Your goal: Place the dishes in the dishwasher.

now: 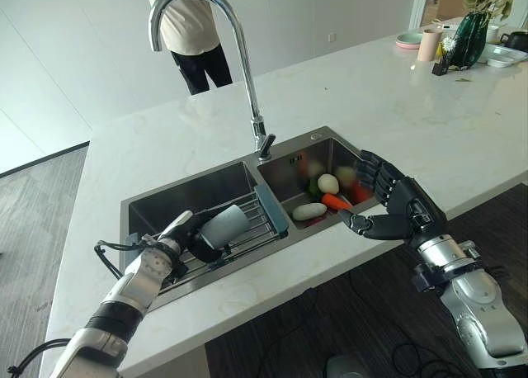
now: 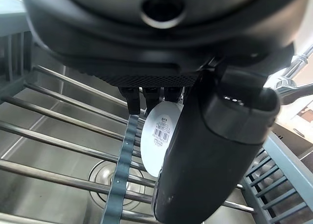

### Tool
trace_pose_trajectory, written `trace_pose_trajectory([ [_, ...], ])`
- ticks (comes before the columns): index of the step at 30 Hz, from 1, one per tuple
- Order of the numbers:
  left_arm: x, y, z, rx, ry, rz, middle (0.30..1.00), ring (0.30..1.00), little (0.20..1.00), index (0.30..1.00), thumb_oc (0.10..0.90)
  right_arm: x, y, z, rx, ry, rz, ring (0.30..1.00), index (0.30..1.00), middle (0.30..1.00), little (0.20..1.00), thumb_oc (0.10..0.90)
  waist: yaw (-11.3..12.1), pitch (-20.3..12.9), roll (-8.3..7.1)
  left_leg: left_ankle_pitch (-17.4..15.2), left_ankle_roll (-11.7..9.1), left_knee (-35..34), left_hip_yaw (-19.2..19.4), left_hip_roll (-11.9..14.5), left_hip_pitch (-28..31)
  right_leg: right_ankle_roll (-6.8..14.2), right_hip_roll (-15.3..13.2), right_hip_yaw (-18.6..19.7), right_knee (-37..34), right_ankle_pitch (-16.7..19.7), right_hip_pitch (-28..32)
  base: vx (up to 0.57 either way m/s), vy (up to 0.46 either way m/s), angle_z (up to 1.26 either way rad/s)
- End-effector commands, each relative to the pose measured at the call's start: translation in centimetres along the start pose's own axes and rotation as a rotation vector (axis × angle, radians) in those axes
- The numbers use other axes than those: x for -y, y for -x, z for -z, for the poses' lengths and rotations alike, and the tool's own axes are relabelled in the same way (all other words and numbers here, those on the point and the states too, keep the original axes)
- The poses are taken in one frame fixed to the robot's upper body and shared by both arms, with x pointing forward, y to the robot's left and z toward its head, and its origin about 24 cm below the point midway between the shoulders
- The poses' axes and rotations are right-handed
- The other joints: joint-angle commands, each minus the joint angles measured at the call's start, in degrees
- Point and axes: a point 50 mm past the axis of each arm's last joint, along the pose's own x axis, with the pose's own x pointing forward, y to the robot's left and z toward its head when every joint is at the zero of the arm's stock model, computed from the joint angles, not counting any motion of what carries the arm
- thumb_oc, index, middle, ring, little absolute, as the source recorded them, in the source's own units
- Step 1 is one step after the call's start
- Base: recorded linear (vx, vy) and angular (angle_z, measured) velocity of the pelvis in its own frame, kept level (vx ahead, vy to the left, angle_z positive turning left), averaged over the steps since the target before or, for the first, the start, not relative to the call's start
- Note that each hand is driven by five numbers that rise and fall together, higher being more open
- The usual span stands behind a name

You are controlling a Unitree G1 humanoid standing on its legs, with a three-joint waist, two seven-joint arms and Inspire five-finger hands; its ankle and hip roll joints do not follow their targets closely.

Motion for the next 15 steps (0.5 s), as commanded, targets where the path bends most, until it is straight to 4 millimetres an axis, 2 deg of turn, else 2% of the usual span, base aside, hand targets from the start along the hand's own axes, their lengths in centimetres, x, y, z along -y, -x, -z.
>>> trace_pose_trajectory([
  [1,-5.61,-0.64,-5.21,0.154,-0.027,-0.227,0.900,0.900,0.900,0.900,0.800,0.10,-1.62,-5.11,0.264,0.069,-0.034,0.900,0.900,0.900,0.900,0.800,-1.0,-0.8,0.16,-13.5,1.7,6.6,-2.0,-0.4,0.8,4.1,0.4,-1.1,-0.9,-8.3,3.9,0.00,0.000,0.00],
  [15,-5.83,-0.82,-6.01,0.173,-0.013,-0.242,0.900,0.900,0.900,0.900,0.800,-0.12,-1.71,-5.02,0.257,0.064,-0.044,0.900,0.900,0.900,0.900,0.800,-1.2,-0.7,-0.02,-13.7,1.9,6.6,-2.0,-0.7,0.9,4.1,0.5,-0.7,-0.9,-8.3,4.0,0.00,0.000,0.00],
])
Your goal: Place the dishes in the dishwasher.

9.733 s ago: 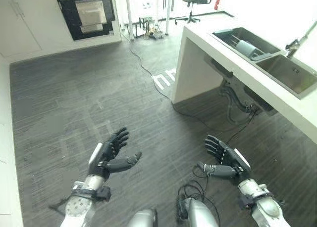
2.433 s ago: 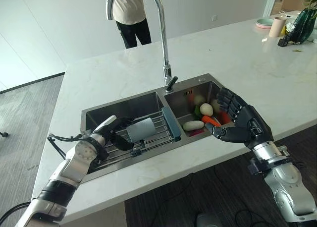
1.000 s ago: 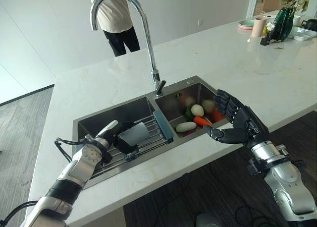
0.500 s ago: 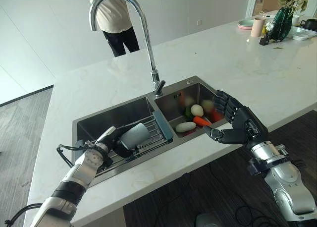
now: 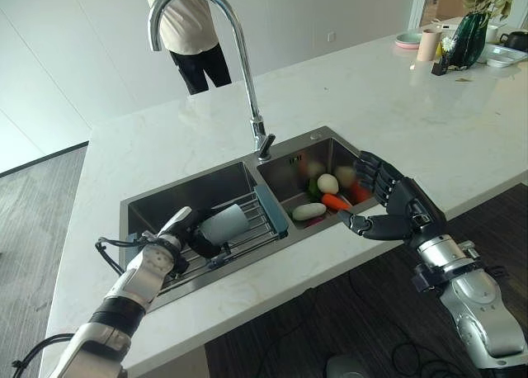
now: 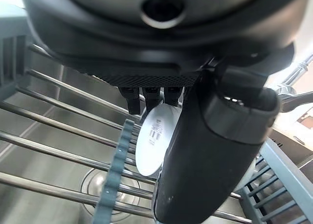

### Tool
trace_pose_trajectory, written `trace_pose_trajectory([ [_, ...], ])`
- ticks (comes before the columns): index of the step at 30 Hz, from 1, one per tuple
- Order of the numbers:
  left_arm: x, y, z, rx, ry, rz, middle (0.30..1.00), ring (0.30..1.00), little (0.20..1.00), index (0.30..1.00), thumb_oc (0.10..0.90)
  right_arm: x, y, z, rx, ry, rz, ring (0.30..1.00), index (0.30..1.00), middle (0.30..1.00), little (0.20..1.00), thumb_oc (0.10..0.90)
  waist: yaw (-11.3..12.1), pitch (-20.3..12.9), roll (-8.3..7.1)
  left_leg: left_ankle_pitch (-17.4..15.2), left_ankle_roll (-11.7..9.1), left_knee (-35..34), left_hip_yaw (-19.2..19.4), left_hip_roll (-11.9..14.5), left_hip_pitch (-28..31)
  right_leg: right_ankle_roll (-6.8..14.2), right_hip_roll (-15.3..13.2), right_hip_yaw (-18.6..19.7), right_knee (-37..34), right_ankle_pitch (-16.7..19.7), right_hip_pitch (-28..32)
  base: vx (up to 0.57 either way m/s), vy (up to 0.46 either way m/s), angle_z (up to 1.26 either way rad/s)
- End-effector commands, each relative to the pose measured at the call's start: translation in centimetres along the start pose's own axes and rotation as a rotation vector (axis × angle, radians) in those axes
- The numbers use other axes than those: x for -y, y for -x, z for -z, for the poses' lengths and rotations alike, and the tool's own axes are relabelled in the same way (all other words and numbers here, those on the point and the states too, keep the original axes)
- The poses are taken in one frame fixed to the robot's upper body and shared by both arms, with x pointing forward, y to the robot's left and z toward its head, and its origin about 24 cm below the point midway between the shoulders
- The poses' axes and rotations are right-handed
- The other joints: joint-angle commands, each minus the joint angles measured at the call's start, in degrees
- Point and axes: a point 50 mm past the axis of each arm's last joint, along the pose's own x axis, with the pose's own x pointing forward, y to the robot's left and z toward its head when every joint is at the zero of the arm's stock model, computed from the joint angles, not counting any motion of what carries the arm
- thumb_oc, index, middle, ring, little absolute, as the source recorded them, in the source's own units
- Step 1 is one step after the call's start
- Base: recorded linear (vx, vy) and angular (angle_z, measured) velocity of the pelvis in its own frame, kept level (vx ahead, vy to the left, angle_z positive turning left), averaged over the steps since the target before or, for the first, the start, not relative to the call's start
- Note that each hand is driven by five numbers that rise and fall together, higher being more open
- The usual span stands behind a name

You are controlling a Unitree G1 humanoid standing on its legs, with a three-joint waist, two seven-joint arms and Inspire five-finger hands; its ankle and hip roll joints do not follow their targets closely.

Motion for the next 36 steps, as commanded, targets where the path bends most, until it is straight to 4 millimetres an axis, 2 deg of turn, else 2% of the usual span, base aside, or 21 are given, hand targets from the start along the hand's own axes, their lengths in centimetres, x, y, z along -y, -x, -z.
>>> trace_pose_trajectory([
  [1,-5.8,-0.4,-5.3,0.167,-0.035,-0.221,0.900,0.900,0.900,0.900,0.800,-0.1,-1.7,-5.1,0.261,0.065,-0.045,0.900,0.900,0.900,0.900,0.800,-1.2,-0.8,0.04,-13.7,1.9,6.7,-1.9,-0.6,0.9,4.1,0.5,-0.7,-0.7,-8.3,3.9,0.00,0.000,0.00],
  [18,-5.2,-0.9,-4.9,0.125,-0.045,-0.184,0.900,0.900,0.900,0.900,0.800,-0.2,-1.5,-5.0,0.250,0.067,-0.061,0.900,0.900,0.900,0.900,0.800,-2.4,-0.4,0.25,-14.3,2.1,6.7,-1.4,-0.7,1.4,4.3,0.8,0.2,-0.7,-8.6,4.1,0.01,0.000,-0.03],
  [36,-6.7,-1.0,-5.4,0.090,-0.108,-0.222,0.900,0.900,0.900,0.900,0.800,-0.3,-1.6,-5.0,0.233,0.077,-0.085,0.900,0.900,0.900,0.900,0.800,-3.3,-0.1,0.83,-13.9,2.0,6.7,-0.9,-0.8,1.3,4.2,1.3,0.9,-0.7,-8.1,3.6,0.00,-0.001,-0.02],
])
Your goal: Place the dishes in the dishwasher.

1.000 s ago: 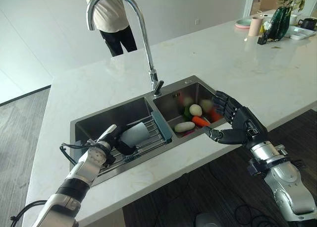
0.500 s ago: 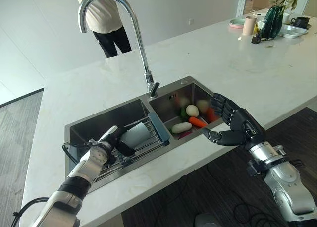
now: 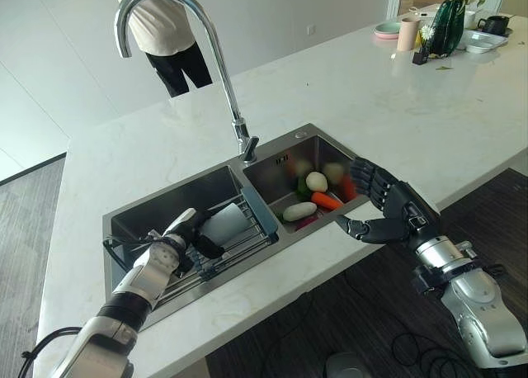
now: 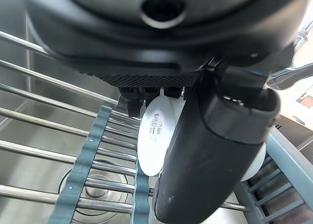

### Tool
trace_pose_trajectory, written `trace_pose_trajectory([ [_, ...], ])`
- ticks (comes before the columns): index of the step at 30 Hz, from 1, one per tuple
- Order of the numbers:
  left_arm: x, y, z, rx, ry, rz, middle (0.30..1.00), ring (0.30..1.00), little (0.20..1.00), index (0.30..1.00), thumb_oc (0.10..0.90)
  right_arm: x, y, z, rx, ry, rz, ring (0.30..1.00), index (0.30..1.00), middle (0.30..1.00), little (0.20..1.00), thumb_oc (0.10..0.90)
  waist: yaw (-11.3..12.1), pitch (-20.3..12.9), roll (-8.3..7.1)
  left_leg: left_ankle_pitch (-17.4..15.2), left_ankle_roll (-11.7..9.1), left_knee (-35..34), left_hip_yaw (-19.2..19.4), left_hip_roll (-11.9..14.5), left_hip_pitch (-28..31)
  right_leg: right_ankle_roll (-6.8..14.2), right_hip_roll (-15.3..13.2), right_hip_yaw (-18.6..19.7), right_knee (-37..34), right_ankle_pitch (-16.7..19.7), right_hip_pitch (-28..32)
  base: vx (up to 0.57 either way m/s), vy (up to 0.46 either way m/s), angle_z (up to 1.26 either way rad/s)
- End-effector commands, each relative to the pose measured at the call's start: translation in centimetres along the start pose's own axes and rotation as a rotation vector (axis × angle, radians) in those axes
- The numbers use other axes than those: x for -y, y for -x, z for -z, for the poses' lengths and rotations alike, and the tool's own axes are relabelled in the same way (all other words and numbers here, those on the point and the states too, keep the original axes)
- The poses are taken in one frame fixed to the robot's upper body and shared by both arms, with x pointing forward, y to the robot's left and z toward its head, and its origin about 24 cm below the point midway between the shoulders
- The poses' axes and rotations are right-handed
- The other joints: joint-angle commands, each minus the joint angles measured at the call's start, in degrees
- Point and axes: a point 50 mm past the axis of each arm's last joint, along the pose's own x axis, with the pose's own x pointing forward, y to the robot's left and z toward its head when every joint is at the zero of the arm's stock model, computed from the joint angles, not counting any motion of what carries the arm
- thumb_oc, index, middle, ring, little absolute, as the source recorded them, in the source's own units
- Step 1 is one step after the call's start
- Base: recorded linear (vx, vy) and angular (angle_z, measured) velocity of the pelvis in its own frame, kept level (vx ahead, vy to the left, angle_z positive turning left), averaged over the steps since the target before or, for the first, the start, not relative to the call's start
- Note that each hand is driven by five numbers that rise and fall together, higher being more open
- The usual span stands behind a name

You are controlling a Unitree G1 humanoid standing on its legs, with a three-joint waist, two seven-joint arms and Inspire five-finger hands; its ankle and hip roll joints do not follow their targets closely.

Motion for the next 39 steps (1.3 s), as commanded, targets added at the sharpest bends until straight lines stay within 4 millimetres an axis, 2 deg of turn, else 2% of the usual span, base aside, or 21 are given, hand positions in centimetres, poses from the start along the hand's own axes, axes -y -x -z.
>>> trace_pose_trajectory([
  [1,-6.9,0.0,-5.0,0.114,-0.085,-0.233,0.900,0.900,0.900,0.900,0.800,-0.1,-1.4,-5.3,0.273,0.076,-0.040,0.900,0.900,0.900,0.900,0.800,-0.6,-1.2,-0.45,-14.8,2.1,10.4,-2.9,-0.5,-1.8,4.1,0.5,-0.5,1.3,-8.2,2.2,0.00,0.000,0.00],
  [12,-6.8,-0.5,-5.2,0.074,-0.111,-0.200,0.900,0.900,0.900,0.900,0.800,-0.4,-1.5,-5.4,0.271,0.078,-0.058,0.900,0.900,0.900,0.900,0.800,-1.5,-1.2,0.21,-15.3,2.2,10.4,-2.5,-0.7,-1.4,4.3,0.6,0.0,1.3,-8.6,2.4,0.00,0.000,0.00],
  [21,-6.8,-0.8,-6.3,0.095,-0.174,-0.182,0.900,0.900,0.900,0.900,0.800,-0.5,-1.6,-5.4,0.263,0.085,-0.079,0.900,0.900,0.900,0.900,0.800,-2.4,-1.0,0.48,-15.5,2.2,10.4,-2.0,-0.8,-1.2,4.4,0.9,0.7,1.3,-8.5,2.3,0.00,-0.002,-0.01],
  [22,-6.7,-0.8,-6.4,0.097,-0.183,-0.174,0.829,0.829,0.829,0.829,0.753,-0.6,-1.6,-5.4,0.262,0.087,-0.082,0.900,0.900,0.900,0.900,0.800,-2.5,-1.0,0.53,-15.6,2.3,10.4,-1.9,-0.8,-1.1,4.4,0.9,0.8,1.3,-8.5,2.3,0.00,0.000,0.00],
  [23,-6.4,-0.9,-6.5,0.105,-0.199,-0.169,0.538,0.538,0.538,0.538,0.558,-0.6,-1.7,-5.3,0.261,0.087,-0.085,0.900,0.900,0.900,0.900,0.800,-2.6,-1.0,0.55,-15.5,2.2,10.4,-1.8,-0.7,-1.1,4.4,0.9,0.8,1.3,-8.4,2.3,0.00,0.000,0.00],
  [24,-6.3,-1.0,-6.6,0.109,-0.203,-0.168,0.467,0.467,0.467,0.467,0.511,-0.6,-1.7,-5.4,0.260,0.089,-0.086,0.900,0.900,0.900,0.900,0.800,-2.7,-1.0,0.56,-15.5,2.2,10.4,-1.8,-0.7,-1.1,4.4,0.9,0.9,1.3,-8.4,2.3,0.00,0.000,0.00],
  [25,-6.3,-1.0,-6.7,0.111,-0.202,-0.164,0.300,0.300,0.300,0.300,0.400,-0.6,-1.7,-5.4,0.259,0.089,-0.088,0.900,0.900,0.900,0.900,0.800,-2.8,-1.1,0.57,-15.6,2.2,10.4,-1.7,-0.7,-1.1,4.4,0.9,1.0,1.3,-8.4,2.2,0.00,0.000,0.00],
  [33,-6.2,-1.0,-7.0,0.141,-0.228,-0.164,0.300,0.300,0.300,0.300,0.400,-0.6,-1.5,-5.0,0.241,0.093,-0.092,0.900,0.900,0.900,0.900,0.800,-3.0,-1.1,0.53,-15.7,2.3,10.4,-1.5,-0.7,-1.1,4.5,0.9,1.1,1.3,-8.4,2.1,0.00,-0.003,-0.03],
  [39,-6.3,-0.7,-6.4,0.151,-0.202,-0.186,0.300,0.300,0.300,0.300,0.400,-0.3,-1.4,-4.8,0.227,0.099,-0.091,0.900,0.900,0.900,0.900,0.800,-2.6,-1.0,0.48,-15.7,2.3,10.4,-1.8,-0.8,-1.1,4.5,0.7,0.7,1.3,-8.3,2.1,0.00,0.000,0.00],
])
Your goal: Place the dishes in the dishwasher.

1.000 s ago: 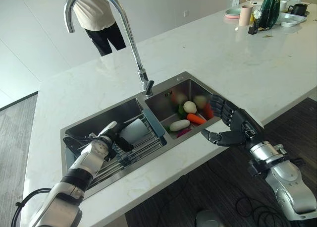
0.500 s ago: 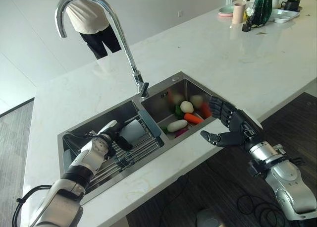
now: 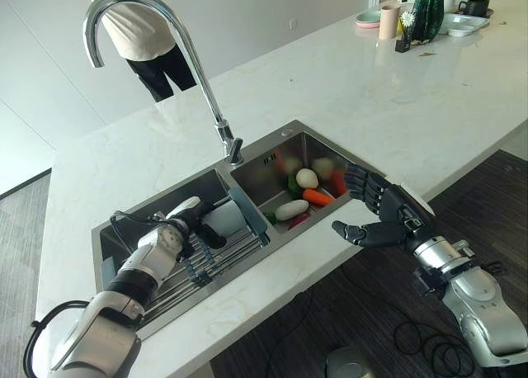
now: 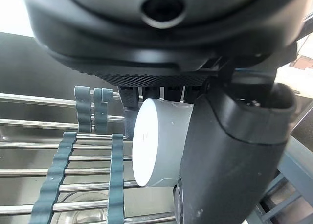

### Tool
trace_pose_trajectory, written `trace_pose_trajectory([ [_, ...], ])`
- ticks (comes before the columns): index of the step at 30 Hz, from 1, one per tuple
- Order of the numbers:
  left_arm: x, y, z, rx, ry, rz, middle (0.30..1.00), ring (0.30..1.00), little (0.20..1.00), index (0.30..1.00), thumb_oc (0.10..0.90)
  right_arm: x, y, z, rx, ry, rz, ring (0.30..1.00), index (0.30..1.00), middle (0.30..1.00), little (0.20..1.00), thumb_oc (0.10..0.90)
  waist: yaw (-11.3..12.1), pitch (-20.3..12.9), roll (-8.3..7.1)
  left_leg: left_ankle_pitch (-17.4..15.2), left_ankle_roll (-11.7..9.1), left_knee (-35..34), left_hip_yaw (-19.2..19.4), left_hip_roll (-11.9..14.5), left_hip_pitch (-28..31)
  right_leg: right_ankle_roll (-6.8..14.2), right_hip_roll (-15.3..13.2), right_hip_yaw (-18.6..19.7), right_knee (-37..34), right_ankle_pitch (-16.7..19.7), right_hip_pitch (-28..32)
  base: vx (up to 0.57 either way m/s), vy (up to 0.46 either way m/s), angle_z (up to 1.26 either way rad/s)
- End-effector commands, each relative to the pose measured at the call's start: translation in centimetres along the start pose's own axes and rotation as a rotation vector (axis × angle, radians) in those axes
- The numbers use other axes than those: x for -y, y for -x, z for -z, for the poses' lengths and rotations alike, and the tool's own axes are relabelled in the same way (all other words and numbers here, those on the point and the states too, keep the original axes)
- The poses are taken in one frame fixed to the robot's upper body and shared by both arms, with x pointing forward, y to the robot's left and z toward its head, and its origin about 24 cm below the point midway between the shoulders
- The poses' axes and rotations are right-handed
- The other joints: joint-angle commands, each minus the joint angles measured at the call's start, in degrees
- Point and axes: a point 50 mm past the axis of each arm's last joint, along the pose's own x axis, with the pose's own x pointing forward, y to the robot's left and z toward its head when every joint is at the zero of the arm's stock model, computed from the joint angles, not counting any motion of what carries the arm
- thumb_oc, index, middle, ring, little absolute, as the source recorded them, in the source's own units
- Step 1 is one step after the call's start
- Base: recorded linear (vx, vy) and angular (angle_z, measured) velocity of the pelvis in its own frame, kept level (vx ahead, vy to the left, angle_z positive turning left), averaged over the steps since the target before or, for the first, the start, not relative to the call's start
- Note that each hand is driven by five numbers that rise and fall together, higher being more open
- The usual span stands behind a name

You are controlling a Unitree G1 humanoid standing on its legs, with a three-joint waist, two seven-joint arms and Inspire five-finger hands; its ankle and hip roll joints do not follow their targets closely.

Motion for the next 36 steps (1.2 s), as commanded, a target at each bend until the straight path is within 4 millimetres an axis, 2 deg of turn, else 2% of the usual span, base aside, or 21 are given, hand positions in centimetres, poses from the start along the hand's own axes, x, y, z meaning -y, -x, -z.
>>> trace_pose_trajectory([
  [1,-5.7,0.8,-3.2,0.155,-0.021,-0.221,0.300,0.300,0.300,0.300,0.400,0.0,-1.1,-4.9,0.253,0.093,-0.030,0.900,0.900,0.900,0.900,0.800,0.4,-2.4,-1.24,-15.8,2.5,11.8,-3.0,-0.7,-3.1,4.5,0.2,-0.5,1.6,-8.3,1.2,0.00,0.000,0.00],
  [8,-6.5,2.7,-2.9,0.250,0.089,-0.322,0.300,0.300,0.300,0.300,0.400,0.1,-0.6,-4.6,0.245,0.088,0.017,0.900,0.900,0.900,0.900,0.800,2.8,-2.4,-1.70,-15.2,2.5,11.8,-4.3,-1.0,-4.2,4.3,-0.3,-1.8,1.6,-7.9,0.6,-0.03,-0.016,0.05],
  [14,-7.6,6.0,-2.7,0.352,0.142,-0.435,0.300,0.300,0.300,0.300,0.400,0.5,-0.1,-4.7,0.252,0.092,0.068,0.900,0.900,0.900,0.900,0.800,5.5,-1.8,-2.19,-15.0,2.4,11.8,-5.9,-1.3,-4.8,4.1,-1.2,-3.4,1.6,-8.2,0.7,-0.03,-0.006,0.12],
  [16,-7.8,8.3,-2.7,0.434,0.216,-0.536,0.300,0.300,0.300,0.300,0.400,0.5,0.1,-4.9,0.268,0.085,0.110,0.900,0.900,0.900,0.900,0.800,7.4,-1.4,-2.78,-14.8,2.3,11.8,-7.2,-1.5,-5.3,4.0,-1.7,-4.6,1.6,-8.3,0.9,-0.04,-0.028,0.22],
  [19,-7.6,10.0,-2.7,0.506,0.286,-0.626,0.300,0.300,0.300,0.300,0.400,0.4,0.3,-4.8,0.274,0.083,0.136,0.900,0.900,0.900,0.900,0.800,8.6,-1.2,-3.36,-14.7,2.3,11.8,-8.1,-1.7,-5.6,3.8,-2.0,-5.3,1.6,-8.5,1.1,-0.03,-0.021,0.20],
  [21,-7.5,10.3,-2.6,0.519,0.298,-0.643,0.300,0.300,0.300,0.300,0.400,0.4,0.3,-4.8,0.275,0.083,0.140,0.900,0.900,0.900,0.900,0.800,8.7,-1.2,-3.45,-14.7,2.2,11.8,-8.2,-1.7,-5.6,3.8,-2.1,-5.5,1.6,-8.6,1.2,-0.01,-0.018,0.06],
  [29,-6.9,15.0,-2.9,0.779,0.506,-0.883,0.300,0.300,0.300,0.300,0.400,0.0,1.2,-5.1,0.355,0.038,0.227,0.900,0.900,0.900,0.900,0.800,11.4,-0.9,-5.18,-14.4,2.0,11.8,-10.3,-1.9,-6.5,3.5,-2.8,-7.2,1.6,-9.0,1.5,-0.01,-0.043,0.12],
  [36,-6.5,17.0,-2.8,0.879,0.560,-0.993,0.300,0.300,0.300,0.300,0.400,-0.3,1.8,-5.8,0.448,0.007,0.261,0.900,0.900,0.900,0.900,0.800,12.5,-0.9,-5.92,-14.4,1.8,11.8,-11.4,-2.0,-6.7,3.3,-3.0,-7.9,1.6,-9.3,1.7,-0.02,-0.051,0.09],
])
